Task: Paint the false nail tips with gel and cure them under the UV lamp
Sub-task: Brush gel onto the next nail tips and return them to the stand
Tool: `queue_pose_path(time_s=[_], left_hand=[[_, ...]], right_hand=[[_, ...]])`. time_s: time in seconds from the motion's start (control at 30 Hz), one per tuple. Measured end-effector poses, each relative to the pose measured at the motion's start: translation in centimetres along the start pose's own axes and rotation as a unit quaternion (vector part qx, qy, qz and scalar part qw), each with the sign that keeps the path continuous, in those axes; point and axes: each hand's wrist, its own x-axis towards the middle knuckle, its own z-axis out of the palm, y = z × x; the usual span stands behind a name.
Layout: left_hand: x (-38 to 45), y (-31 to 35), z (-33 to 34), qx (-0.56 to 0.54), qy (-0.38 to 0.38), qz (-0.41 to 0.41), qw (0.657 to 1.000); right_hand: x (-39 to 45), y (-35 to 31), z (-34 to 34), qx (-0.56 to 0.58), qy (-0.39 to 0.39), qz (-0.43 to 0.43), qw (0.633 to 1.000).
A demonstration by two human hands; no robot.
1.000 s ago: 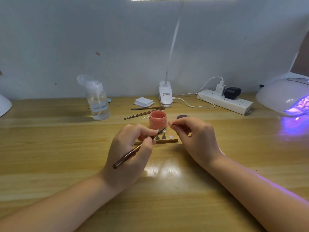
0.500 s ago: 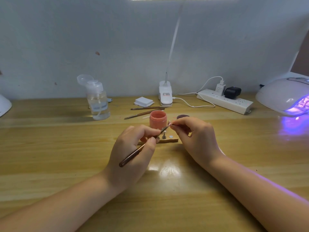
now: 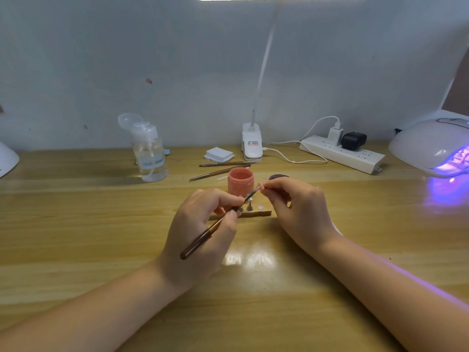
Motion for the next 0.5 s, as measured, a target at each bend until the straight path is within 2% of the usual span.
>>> queue_pose_path(time_s=[0.5], left_hand=[[0.18, 0.08, 0.21, 0.02, -0.022, -0.008, 1.0]], right_hand=[[-0.07, -0.05, -0.01, -0.007, -0.007, 0.008, 1.0]])
